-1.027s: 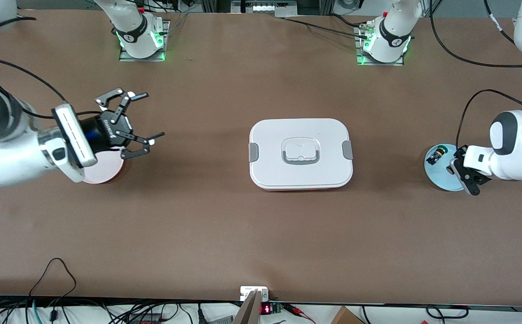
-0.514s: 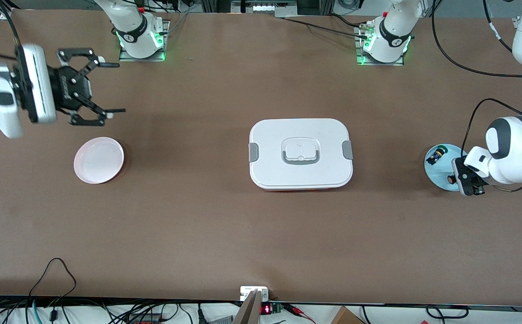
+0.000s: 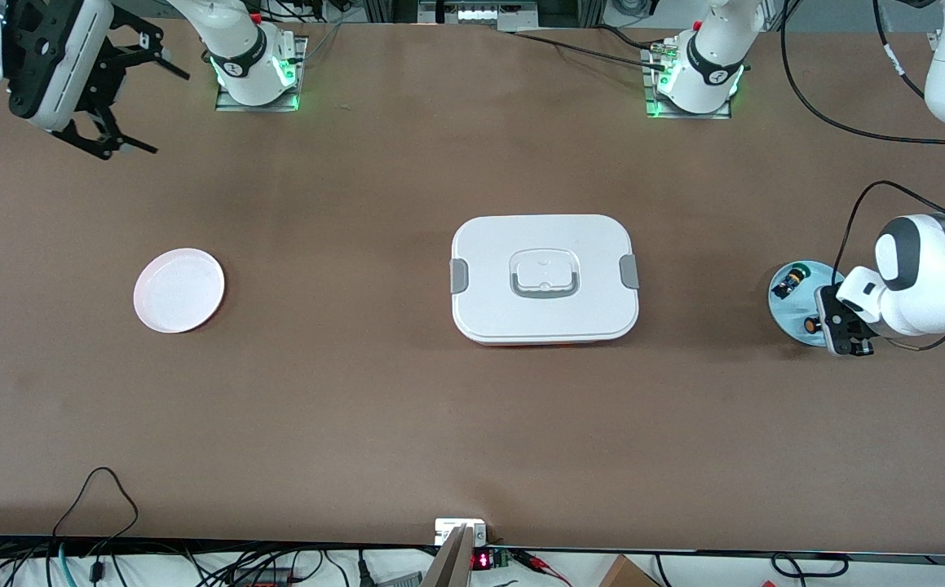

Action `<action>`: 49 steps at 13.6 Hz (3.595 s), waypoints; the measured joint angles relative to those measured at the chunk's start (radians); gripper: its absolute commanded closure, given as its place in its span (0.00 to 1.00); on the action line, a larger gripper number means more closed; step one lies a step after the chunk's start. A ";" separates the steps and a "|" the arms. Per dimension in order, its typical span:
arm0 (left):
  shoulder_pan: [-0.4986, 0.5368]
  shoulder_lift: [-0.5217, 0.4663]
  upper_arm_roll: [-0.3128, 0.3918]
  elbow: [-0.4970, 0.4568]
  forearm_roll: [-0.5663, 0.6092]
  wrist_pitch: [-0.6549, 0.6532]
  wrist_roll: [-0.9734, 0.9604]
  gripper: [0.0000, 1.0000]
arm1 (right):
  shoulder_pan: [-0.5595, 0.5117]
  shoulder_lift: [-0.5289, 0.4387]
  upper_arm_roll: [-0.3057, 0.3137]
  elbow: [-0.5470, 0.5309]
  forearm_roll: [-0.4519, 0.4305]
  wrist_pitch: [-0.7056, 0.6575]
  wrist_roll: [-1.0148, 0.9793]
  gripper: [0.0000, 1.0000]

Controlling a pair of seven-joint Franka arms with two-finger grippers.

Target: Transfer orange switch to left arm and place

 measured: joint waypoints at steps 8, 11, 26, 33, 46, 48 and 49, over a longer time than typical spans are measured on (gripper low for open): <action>-0.001 -0.158 -0.075 0.101 0.000 -0.400 -0.157 0.00 | 0.266 -0.041 -0.282 -0.207 -0.193 0.350 0.031 0.00; -0.001 -0.184 -0.162 0.202 0.000 -0.652 -0.385 0.00 | 0.266 -0.041 -0.304 -0.262 -0.194 0.331 0.279 0.00; -0.286 -0.341 -0.012 0.521 -0.192 -0.978 -1.409 0.00 | 0.274 -0.058 -0.322 -0.210 -0.357 0.207 0.747 0.00; -0.466 -0.628 0.222 0.111 -0.249 -0.647 -1.555 0.00 | 0.277 -0.031 -0.318 -0.207 -0.357 0.208 0.749 0.00; -0.485 -0.654 0.212 0.087 -0.249 -0.644 -1.553 0.00 | 0.282 -0.030 -0.312 -0.205 -0.348 0.207 0.798 0.00; -0.485 -0.653 0.212 0.091 -0.249 -0.643 -1.553 0.00 | 0.282 -0.030 -0.312 -0.205 -0.348 0.207 0.798 0.00; -0.484 -0.653 0.212 0.092 -0.249 -0.642 -1.553 0.00 | 0.282 -0.030 -0.312 -0.205 -0.348 0.207 0.799 0.00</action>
